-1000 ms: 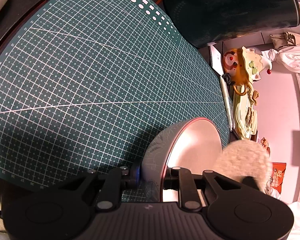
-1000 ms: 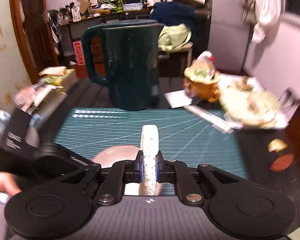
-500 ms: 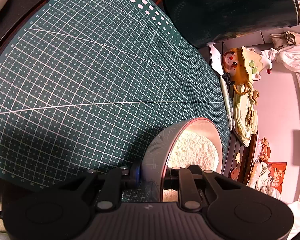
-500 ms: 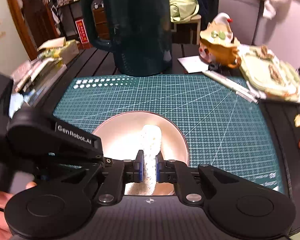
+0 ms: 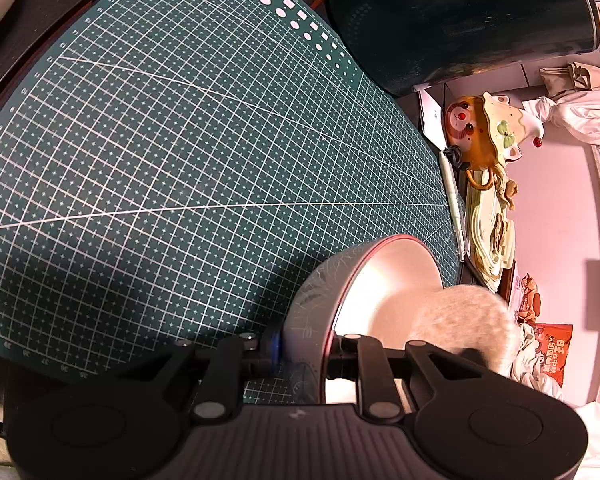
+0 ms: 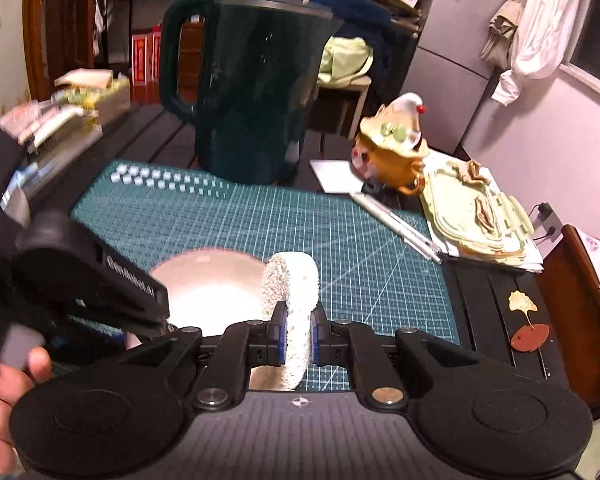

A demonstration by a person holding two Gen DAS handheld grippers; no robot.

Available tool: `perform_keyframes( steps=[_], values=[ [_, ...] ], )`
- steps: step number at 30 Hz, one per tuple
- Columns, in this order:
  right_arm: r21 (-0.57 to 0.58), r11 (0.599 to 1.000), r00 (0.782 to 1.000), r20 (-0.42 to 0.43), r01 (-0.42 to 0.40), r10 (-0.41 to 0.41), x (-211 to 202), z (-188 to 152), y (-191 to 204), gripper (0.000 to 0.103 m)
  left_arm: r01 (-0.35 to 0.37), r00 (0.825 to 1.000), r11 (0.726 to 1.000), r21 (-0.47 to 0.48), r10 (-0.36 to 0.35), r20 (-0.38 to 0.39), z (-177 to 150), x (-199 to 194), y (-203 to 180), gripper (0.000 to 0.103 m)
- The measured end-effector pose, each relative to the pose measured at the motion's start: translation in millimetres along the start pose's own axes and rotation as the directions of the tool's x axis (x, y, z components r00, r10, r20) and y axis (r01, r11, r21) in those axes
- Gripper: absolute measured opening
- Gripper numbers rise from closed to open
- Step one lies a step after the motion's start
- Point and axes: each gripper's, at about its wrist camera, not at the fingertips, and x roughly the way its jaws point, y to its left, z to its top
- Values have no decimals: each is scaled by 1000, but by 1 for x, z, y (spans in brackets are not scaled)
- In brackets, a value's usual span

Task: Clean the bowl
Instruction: 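Rub the sponge in circles across the bowl interior with the right tool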

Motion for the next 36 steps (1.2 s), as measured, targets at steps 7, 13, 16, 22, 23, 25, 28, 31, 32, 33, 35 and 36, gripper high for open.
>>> perform_keyframes(
  steps=[7, 13, 16, 22, 23, 25, 28, 31, 32, 33, 35, 36],
  values=[
    [152, 959, 969, -22, -240, 246, 7, 1, -20, 10, 2, 1000, 1000, -4, -2, 0, 2, 1, 3, 19],
    [207, 947, 957, -99, -248, 272, 40, -9, -10, 10, -2, 1000, 1000, 3, 2, 0, 1, 4, 3, 18],
    [181, 963, 967, -118, -202, 225, 44, -11, -6, 10, 1, 1000, 1000, -2, -1, -1, 2, 7, 6, 19],
    [13, 999, 995, -97, -34, 35, 31, -14, 18, 10, 5, 1000, 1000, -3, -5, -2, 5, 9, 11, 19],
    [-46, 999, 997, -69, 17, -21, 25, -14, 24, 10, 6, 1000, 1000, -4, -6, -3, 5, 9, 12, 19],
    [-77, 996, 998, -36, 51, -54, 15, -13, 24, 10, 8, 1000, 1000, -5, -8, -4, 6, 10, 14, 19],
    [-6, 1000, 1000, -22, 18, -18, 5, -5, 6, 10, 7, 1000, 1000, -7, -7, -4, 4, 9, 7, 19],
    [101, 993, 997, -16, -67, 69, -1, 2, -17, 10, 7, 1000, 1000, -8, -7, -5, 5, 9, 11, 19],
    [142, 984, 994, -13, -106, 109, -2, 4, -25, 10, 7, 1000, 1000, -8, -7, -4, 5, 9, 11, 19],
    [172, 974, 989, -12, -144, 148, -3, 5, -30, 10, 7, 1000, 1000, -8, -7, -4, 6, 9, 12, 19],
    [206, 953, 973, -15, -223, 231, 1, 5, -33, 10, 7, 1000, 1000, -9, -7, -4, 8, 9, 11, 19],
    [221, 941, 963, -20, -258, 268, 4, 4, -33, 10, 6, 1000, 1000, -9, -6, -4, 8, 9, 11, 19]
  ],
)
